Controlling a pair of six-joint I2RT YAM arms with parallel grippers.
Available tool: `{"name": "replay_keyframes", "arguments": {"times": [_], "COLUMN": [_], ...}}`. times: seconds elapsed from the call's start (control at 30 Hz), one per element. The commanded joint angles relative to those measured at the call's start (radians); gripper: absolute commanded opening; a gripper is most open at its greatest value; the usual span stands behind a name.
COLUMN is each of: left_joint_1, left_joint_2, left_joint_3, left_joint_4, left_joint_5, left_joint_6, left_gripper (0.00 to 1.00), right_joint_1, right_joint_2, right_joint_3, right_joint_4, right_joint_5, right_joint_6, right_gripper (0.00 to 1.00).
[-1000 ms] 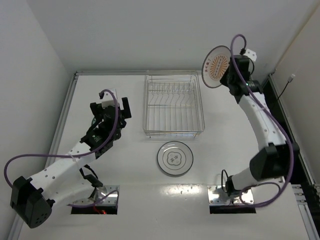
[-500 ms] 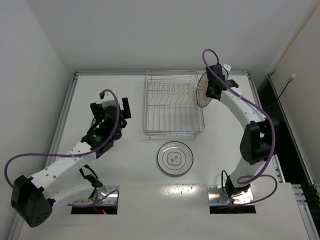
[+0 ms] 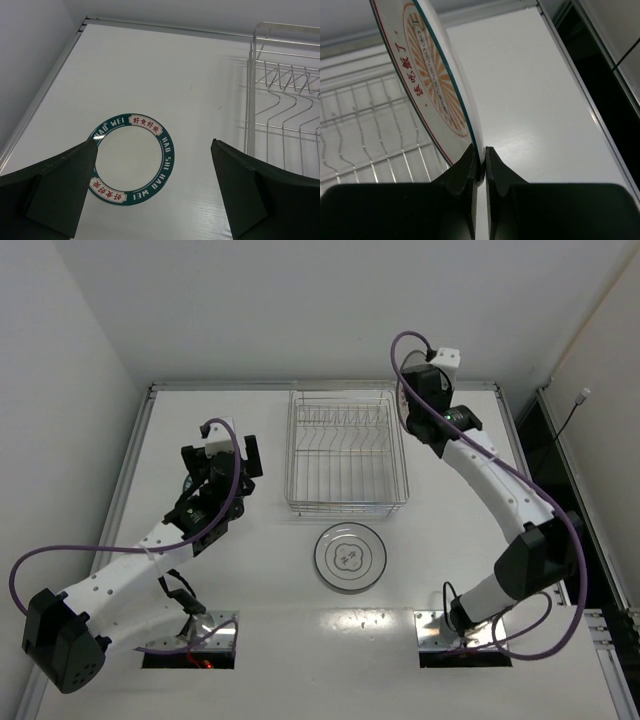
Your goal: Load the plates into the dish rack
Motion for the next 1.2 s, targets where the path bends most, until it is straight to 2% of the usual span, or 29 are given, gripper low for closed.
{"name": "replay_keyframes", "arguments": {"times": [0.0, 0.4, 0.57, 0.87, 1.17], "left_joint_1": [-0.007, -0.007, -0.007, -0.007, -0.007], "left_joint_2": [-0.002, -0.002, -0.002, 0.007, 0.007], "left_joint_3": [0.041, 0.041, 0.041, 0.041, 0.041], "left_joint_4": [0.017, 0.017, 0.017, 0.017, 0.017], "left_joint_5": [-0.006, -0.006, -0.006, -0.006, -0.006], "left_joint_6": [-0.003, -0.003, -0.003, -0.003, -0.003], "left_gripper": [0.97, 0.97, 0.97, 0.97, 0.97], "right_joint_1": [0.062, 0.083, 0.083, 0.083, 0.083], "right_joint_2": [-0.045, 0.093, 0.143, 0.271, 0.295], "right_joint_3": [0.083, 0.100, 0.099, 0.181, 0.213], "right_joint_4": [0.124, 0.081, 0.081, -0.017, -0.049], "right_joint_5": [0.124, 0.125, 0.071, -0.007, -0.066], "right_joint_6": [-0.066, -0.044, -0.035, 0.011, 0.031], "right_gripper": [0.00, 0.00, 0.00, 0.00, 0.03]}}
